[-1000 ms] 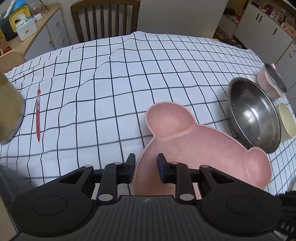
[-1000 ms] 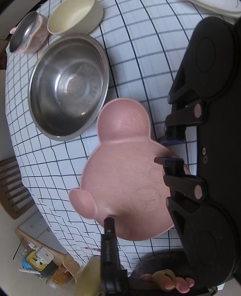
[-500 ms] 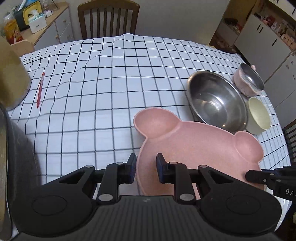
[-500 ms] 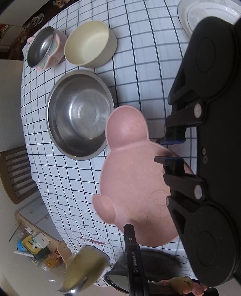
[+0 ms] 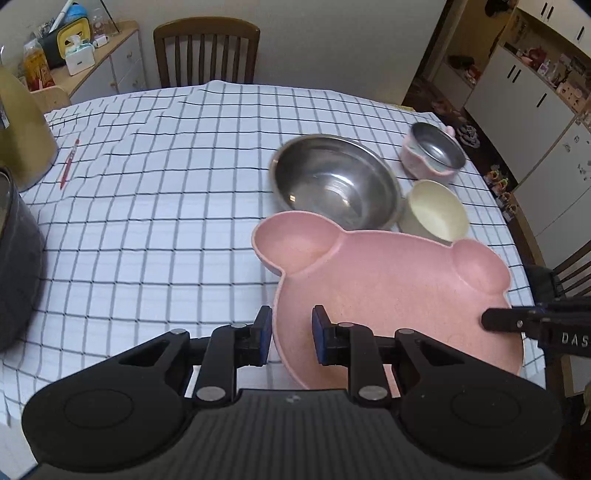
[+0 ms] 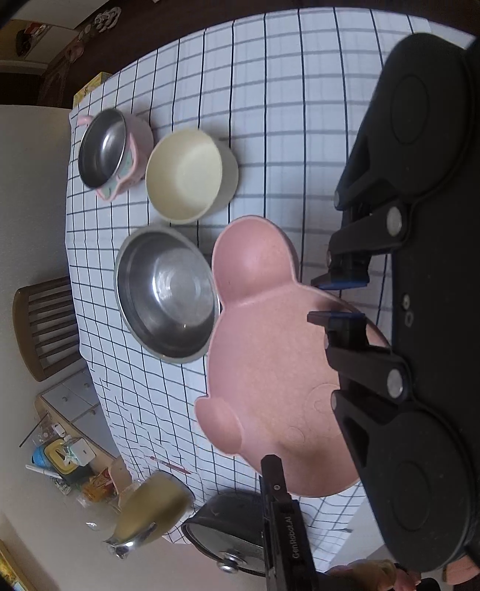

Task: Organize plates and bowls
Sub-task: 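Carry the pink bear plate with both grippers and lower it onto the stacked plates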

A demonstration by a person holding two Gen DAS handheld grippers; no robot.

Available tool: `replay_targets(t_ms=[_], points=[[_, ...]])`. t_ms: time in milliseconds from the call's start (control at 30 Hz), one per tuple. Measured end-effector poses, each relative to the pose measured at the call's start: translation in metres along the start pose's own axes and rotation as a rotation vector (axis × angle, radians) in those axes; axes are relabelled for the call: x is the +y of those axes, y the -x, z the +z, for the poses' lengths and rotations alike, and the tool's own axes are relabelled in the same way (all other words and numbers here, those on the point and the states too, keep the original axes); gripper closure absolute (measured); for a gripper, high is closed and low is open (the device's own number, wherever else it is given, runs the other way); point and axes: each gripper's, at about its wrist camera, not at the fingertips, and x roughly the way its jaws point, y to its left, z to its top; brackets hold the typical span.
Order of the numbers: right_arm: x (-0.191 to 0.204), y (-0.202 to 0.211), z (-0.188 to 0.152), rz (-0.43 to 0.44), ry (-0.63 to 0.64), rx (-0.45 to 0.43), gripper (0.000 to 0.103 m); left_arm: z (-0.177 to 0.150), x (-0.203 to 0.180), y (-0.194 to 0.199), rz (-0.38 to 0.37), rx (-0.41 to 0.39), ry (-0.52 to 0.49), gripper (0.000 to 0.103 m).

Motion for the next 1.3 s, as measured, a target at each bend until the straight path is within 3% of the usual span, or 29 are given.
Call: replay_targets(t_ms=[333, 667, 1300], points=[[-0.068, 0.036, -0.023, -0.003, 0.055, -0.006, 0.091, -0.042, -0.081, 0.011, 0.009, -0.039, 0.059, 0.081], [-0.114, 0.052, -0.038, 0.01, 0.112, -0.004, 0.091, -0.071, -0.132, 0.01, 0.026, -0.057, 0.102, 0.081], [-0.167, 0.022, -0.072, 0.067, 0.214, -0.064, 0.091, -0.13, -0.168, -0.025, 0.068, -0.067, 0.132, 0.081]])
